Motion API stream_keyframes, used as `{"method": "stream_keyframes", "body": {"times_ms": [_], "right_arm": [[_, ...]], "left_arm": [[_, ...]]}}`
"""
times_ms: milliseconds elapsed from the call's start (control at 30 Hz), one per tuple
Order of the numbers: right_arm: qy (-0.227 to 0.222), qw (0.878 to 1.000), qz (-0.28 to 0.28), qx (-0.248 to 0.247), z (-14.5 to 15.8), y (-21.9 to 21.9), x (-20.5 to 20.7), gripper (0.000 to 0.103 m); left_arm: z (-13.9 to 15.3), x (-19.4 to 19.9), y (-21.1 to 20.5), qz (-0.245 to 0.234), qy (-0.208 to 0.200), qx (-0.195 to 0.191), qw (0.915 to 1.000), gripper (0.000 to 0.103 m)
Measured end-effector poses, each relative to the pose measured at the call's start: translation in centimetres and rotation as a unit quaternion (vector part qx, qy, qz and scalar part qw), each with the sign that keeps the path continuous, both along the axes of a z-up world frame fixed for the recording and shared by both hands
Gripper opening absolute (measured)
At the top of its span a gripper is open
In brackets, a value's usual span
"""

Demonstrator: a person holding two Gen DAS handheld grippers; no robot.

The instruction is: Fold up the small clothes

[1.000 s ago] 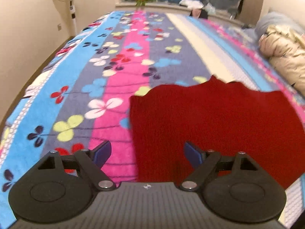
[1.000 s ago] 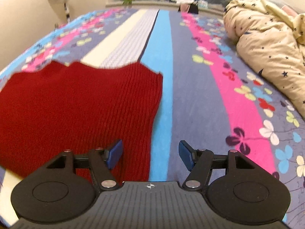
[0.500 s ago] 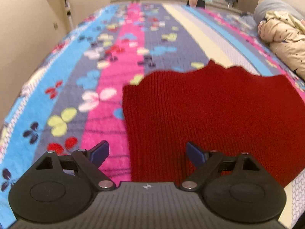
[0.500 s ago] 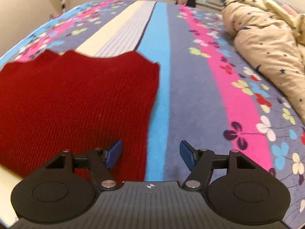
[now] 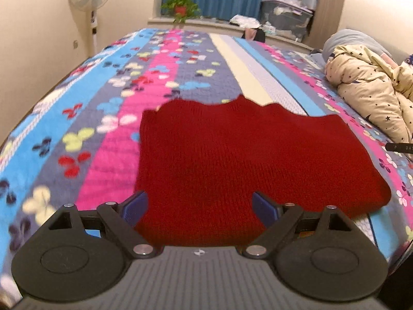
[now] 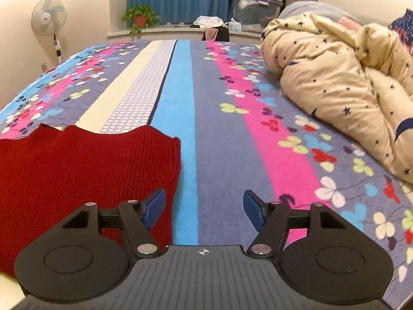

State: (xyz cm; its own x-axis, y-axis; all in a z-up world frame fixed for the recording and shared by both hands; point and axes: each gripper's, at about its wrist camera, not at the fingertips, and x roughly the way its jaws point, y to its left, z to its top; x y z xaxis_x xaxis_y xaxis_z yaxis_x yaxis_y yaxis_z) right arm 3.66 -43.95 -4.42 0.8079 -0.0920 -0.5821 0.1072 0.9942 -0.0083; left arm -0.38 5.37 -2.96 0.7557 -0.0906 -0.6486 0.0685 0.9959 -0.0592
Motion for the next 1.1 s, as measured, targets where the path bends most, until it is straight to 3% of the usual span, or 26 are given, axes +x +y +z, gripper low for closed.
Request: {"method": "stream_keyframes", "body": {"times_ms": [167,333,467,600,700,800,900,967,1100], "right_arm": [[0.020,1.000,-0.017,-0.014,-0.2,-0.8,-0.3,0.068],[0.021,0.997,-0.074,0.016,-0.1,-4.2,-1.4,0.068],[0.019,0.989,-0.134,0.052,-0.3,-8.0,-2.8,0.069],[0.015,0.978,-0.193,0.079,-0.9,-11.3,-4.2,0.069],[-0.001,0.969,-0.232,0.089,-0.9,-13.3,-5.2,0.069],[-0.022,0.959,-0.269,0.091,-0.7,-14.7,-6.5,0.069],[-0.045,0.949,-0.299,0.090,-0.6,-16.1,-7.8,0.069],[-0.056,0.945,-0.311,0.087,-0.4,-16.8,-8.4,0.069],[-0.066,0.939,-0.327,0.088,-0.5,-17.7,-9.5,0.069]], "left_arm": [[-1.6,-1.3,-0.3,0.039,0.054,-0.055,0.9963,0.091],[-4.0,0.1,0.9,0.091,0.117,-0.120,0.9817,0.092],[-4.7,1.7,2.6,0.146,0.107,-0.153,0.9715,0.092],[-5.9,3.4,4.7,0.201,0.121,-0.223,0.9461,0.093],[-6.4,3.7,5.5,0.239,0.108,-0.227,0.9379,0.092],[-6.1,3.8,5.7,0.257,0.096,-0.224,0.9350,0.085],[-5.8,3.8,5.6,0.271,0.090,-0.209,0.9352,0.057],[-4.7,3.9,5.3,0.264,0.074,-0.197,0.9414,0.029],[-0.9,4.6,2.2,0.227,0.021,-0.136,0.9642,0.022]]}}
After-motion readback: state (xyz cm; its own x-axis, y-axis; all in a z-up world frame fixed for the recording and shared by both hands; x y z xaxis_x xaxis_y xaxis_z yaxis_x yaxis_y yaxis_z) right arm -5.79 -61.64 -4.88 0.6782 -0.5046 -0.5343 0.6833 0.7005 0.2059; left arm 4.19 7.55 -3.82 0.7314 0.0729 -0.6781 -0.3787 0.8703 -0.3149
